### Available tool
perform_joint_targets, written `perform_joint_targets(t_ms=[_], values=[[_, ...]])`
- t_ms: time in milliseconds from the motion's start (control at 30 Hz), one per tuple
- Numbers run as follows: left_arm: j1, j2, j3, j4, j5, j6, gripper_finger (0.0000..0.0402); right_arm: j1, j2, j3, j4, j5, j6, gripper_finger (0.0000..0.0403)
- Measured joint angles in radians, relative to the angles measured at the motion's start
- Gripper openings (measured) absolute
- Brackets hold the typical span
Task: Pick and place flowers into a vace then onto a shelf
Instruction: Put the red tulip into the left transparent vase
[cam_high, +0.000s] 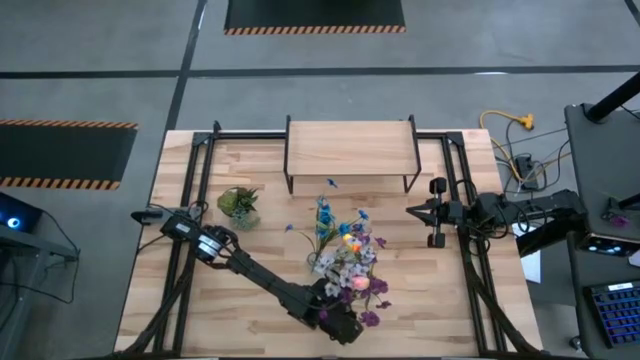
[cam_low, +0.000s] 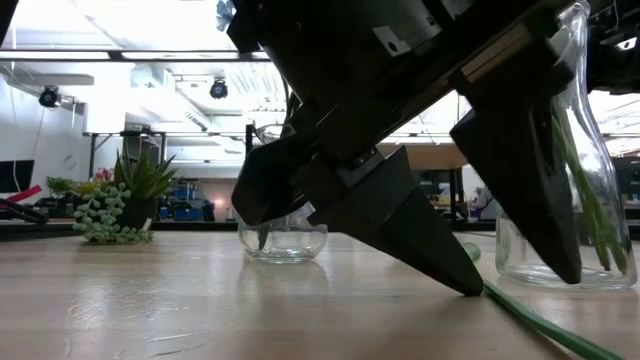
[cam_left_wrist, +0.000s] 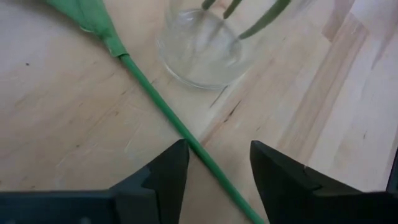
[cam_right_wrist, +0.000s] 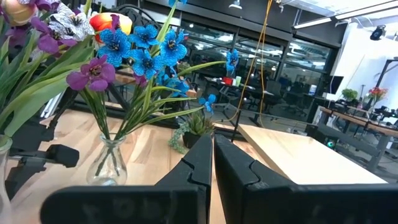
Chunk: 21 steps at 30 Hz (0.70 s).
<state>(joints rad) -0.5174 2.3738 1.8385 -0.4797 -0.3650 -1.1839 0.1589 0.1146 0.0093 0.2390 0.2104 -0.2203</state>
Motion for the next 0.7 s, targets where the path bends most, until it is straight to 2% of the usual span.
perform_joint_targets(t_ms=[233, 467, 700], values=[[0.003, 0.001, -0.002, -0.026, 0.025, -0.017, 0.0091, 0.0, 0.0, 0.0, 0.0, 0.0, 0.0, 0.0009], [0.012, 0.001, -0.005, -0.044, 0.102, -0.037, 0.0012, 0.0, 0.0, 0.0, 0.0, 0.0, 0.0, 0.0009], [0.018, -0.009, -0.003, -0.077, 0.156, -0.064, 0.0001, 0.0, 0.0, 0.0, 0.0, 0.0, 0.0, 0.0009]])
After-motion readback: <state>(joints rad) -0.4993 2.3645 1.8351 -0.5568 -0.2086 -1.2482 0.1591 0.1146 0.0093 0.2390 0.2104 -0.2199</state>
